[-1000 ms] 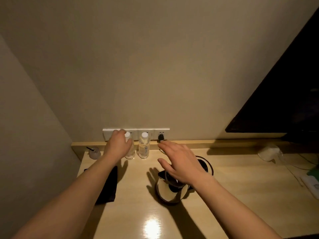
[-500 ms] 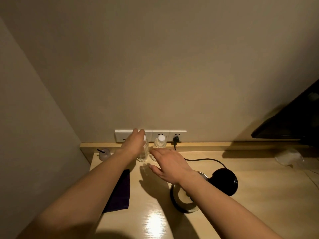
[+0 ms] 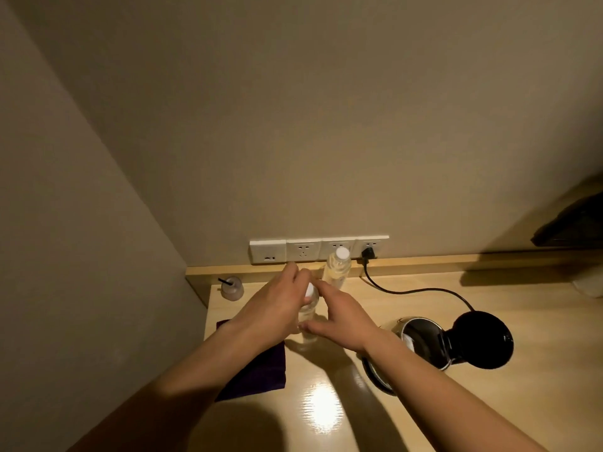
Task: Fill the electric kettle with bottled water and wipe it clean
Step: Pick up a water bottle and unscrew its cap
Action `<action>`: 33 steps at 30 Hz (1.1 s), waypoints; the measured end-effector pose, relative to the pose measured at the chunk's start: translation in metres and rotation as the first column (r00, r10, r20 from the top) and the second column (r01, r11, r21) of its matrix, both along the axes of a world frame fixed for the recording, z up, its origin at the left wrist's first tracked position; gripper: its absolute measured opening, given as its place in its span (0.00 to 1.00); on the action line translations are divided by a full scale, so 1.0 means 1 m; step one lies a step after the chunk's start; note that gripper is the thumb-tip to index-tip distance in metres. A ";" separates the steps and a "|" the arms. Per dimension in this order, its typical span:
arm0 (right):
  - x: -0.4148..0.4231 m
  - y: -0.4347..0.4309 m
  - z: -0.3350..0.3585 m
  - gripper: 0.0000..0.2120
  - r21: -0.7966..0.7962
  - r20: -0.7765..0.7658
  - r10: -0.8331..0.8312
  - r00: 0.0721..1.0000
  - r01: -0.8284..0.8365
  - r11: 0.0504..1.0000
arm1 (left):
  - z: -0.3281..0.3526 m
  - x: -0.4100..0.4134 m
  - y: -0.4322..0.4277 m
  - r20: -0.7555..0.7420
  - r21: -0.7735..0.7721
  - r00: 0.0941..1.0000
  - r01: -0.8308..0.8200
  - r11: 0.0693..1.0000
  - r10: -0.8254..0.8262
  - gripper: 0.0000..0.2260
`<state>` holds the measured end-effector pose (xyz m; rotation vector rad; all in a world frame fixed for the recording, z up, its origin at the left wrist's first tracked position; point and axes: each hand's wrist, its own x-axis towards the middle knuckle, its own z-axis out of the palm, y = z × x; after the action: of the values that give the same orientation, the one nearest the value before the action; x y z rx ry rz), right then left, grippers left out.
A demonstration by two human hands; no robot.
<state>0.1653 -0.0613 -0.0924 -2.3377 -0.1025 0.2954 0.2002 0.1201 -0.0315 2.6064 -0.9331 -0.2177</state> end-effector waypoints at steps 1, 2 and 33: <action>-0.005 0.003 -0.003 0.38 0.051 0.002 -0.035 0.999 0.035 0.998 | 0.003 -0.006 0.002 0.010 -0.030 1.000 0.025 0.999 -0.025 0.17; -0.010 0.006 -0.006 0.35 0.096 0.001 -0.073 0.997 0.073 0.993 | 0.006 -0.011 0.004 0.017 -0.056 0.999 0.050 0.997 -0.049 0.15; -0.069 0.015 -0.014 0.32 0.109 -0.009 -0.327 0.945 0.326 0.939 | 0.005 -0.028 -0.011 0.076 0.077 0.991 0.101 0.992 -0.107 0.30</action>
<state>0.0961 -0.0462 -0.1066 -2.2015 0.2585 0.1100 0.1718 0.1088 -0.0265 2.6525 -1.1103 -0.1785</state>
